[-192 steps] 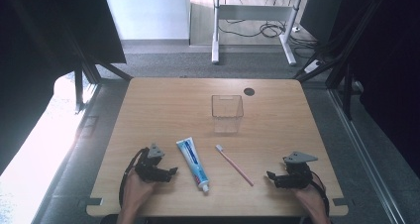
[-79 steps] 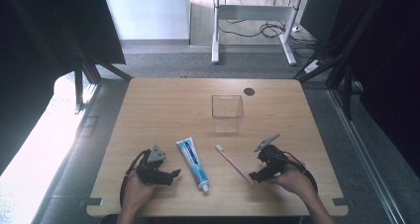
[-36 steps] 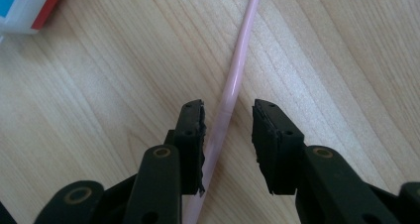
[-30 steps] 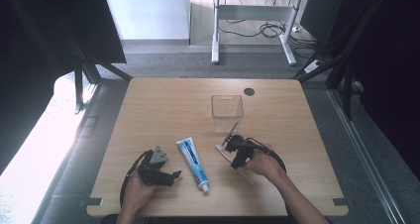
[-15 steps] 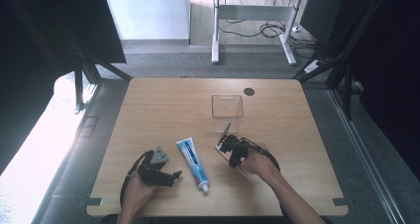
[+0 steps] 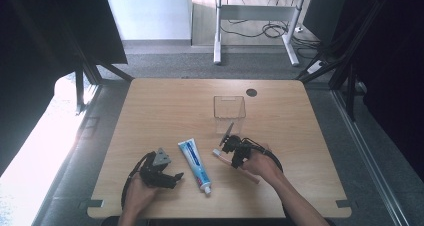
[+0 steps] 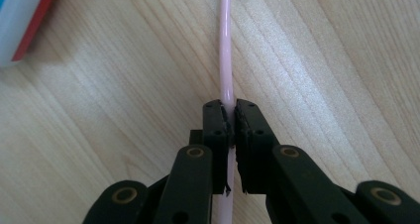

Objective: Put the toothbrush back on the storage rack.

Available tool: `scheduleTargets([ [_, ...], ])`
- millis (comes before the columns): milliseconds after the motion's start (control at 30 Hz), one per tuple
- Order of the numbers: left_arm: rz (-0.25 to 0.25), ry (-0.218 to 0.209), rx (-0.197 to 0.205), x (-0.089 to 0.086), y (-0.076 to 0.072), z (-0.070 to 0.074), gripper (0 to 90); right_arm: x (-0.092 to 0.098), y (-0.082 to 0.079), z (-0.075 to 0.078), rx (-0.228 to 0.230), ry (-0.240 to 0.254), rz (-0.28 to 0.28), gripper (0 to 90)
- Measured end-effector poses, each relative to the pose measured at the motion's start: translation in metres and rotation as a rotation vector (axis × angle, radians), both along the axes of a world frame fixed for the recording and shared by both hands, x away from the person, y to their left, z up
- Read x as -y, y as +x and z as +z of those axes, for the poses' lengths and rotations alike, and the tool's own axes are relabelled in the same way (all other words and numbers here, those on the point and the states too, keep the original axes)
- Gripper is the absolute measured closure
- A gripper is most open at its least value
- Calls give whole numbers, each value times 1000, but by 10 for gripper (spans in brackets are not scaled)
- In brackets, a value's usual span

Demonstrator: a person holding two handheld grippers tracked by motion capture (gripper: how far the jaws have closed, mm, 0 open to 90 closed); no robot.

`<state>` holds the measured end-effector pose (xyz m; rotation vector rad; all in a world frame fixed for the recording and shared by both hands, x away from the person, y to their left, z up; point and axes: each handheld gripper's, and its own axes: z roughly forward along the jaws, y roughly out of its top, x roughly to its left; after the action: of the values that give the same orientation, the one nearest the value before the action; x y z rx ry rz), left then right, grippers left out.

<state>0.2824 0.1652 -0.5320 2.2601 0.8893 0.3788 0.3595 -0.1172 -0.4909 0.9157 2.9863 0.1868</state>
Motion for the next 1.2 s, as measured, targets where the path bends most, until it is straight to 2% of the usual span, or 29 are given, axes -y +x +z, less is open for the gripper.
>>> scheduleTargets([
  [300,-1,-2,-2,0,0,0,135,7,-2,13,8,12,28,840],
  [733,-11,-9,-12,1,1,-1,134,17,-2,34,23,54,29,840],
  [1200,-19,-8,-11,2,1,-1,134,28,1,58,60,107,18,840],
])
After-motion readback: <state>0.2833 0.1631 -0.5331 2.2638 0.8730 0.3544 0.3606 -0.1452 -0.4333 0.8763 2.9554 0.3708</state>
